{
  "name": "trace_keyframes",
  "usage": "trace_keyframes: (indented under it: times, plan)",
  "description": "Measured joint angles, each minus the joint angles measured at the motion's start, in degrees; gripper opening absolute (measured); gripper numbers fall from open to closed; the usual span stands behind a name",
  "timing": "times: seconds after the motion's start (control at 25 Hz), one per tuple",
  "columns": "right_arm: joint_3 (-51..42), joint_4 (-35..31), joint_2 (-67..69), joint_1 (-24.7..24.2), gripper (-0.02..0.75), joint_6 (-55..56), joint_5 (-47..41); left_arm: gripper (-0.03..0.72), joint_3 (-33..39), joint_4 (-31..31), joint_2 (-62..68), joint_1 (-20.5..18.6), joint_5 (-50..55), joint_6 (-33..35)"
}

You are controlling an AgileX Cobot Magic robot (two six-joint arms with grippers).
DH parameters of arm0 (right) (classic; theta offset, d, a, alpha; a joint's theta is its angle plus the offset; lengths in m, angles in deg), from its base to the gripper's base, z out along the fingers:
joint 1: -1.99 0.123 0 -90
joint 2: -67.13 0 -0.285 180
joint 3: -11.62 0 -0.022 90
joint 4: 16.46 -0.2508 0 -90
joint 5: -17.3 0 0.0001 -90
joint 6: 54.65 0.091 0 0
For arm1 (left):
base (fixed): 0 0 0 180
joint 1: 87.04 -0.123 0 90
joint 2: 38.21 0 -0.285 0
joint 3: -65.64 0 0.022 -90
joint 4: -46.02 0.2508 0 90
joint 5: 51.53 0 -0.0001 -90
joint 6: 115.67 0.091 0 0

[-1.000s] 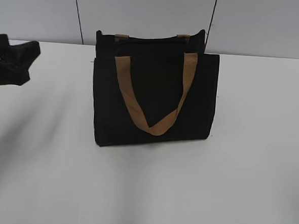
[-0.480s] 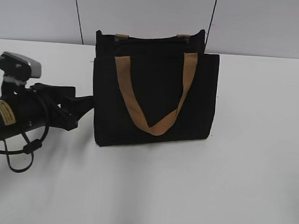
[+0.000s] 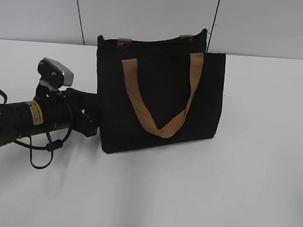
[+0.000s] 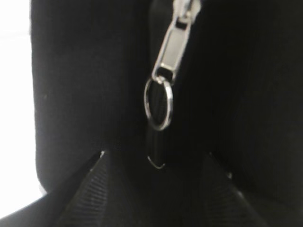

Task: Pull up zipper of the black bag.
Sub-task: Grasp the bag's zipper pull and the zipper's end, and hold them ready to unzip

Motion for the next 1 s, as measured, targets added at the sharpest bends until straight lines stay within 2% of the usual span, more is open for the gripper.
trace_keyframes:
  times: [0.16, 0.4, 0.6, 0.76, 1.0]
  plan:
    - [0.00, 0.00, 0.00, 0.00, 0.430, 0.00, 0.00, 0.422, -0.94, 0.13, 1.53, -0.12, -0.98, 0.00]
    - [0.00, 0.00, 0.00, 0.00, 0.430, 0.00, 0.00, 0.193, -2.65, -1.23, 1.84, -0.12, -2.67, -0.72]
    - [0.00, 0.00, 0.00, 0.00, 0.430, 0.00, 0.00, 0.015, -2.64, -0.97, 1.84, -0.12, -2.88, -6.55]
    - [0.00, 0.00, 0.00, 0.00, 0.430, 0.00, 0.00, -0.002, -2.64, 0.29, 1.45, -0.12, -1.61, -10.75]
    - [0.00, 0.00, 0.00, 0.00, 0.430, 0.00, 0.00, -0.003, -2.64, 3.02, -7.73, -0.12, 10.61, -16.25]
